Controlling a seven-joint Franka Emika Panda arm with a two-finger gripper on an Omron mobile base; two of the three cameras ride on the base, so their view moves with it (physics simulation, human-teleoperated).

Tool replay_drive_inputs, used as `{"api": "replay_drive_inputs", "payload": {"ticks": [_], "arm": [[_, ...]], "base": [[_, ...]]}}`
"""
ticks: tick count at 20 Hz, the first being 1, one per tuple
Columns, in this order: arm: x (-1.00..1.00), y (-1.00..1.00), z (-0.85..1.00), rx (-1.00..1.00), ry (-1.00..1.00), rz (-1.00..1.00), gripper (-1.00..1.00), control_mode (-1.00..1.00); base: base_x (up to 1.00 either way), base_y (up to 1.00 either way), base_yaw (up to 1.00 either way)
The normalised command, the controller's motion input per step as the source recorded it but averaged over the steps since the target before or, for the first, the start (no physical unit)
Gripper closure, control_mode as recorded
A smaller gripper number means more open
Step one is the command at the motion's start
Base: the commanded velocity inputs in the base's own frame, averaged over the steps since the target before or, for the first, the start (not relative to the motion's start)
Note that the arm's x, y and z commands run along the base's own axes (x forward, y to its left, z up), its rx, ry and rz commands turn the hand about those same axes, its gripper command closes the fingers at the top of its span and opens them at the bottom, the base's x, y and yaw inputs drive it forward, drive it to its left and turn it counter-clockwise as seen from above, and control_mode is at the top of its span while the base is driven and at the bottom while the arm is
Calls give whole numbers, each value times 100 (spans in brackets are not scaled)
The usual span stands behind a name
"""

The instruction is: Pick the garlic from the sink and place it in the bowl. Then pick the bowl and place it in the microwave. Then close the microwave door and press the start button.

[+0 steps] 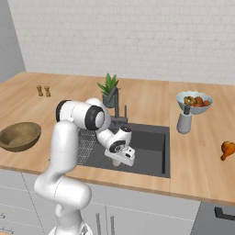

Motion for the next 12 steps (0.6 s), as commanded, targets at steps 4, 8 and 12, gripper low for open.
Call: {"api": "replay_drive_inputs", "payload": {"ticks": [4,8,12], "arm": [[0,1,0,0,1,0,-100,-100],[0,6,-3,0,1,0,100,-100],[-8,0,-1,0,0,0,100,-100]], "base": [[0,0,0],[0,0,0],[0,0,0]]}}
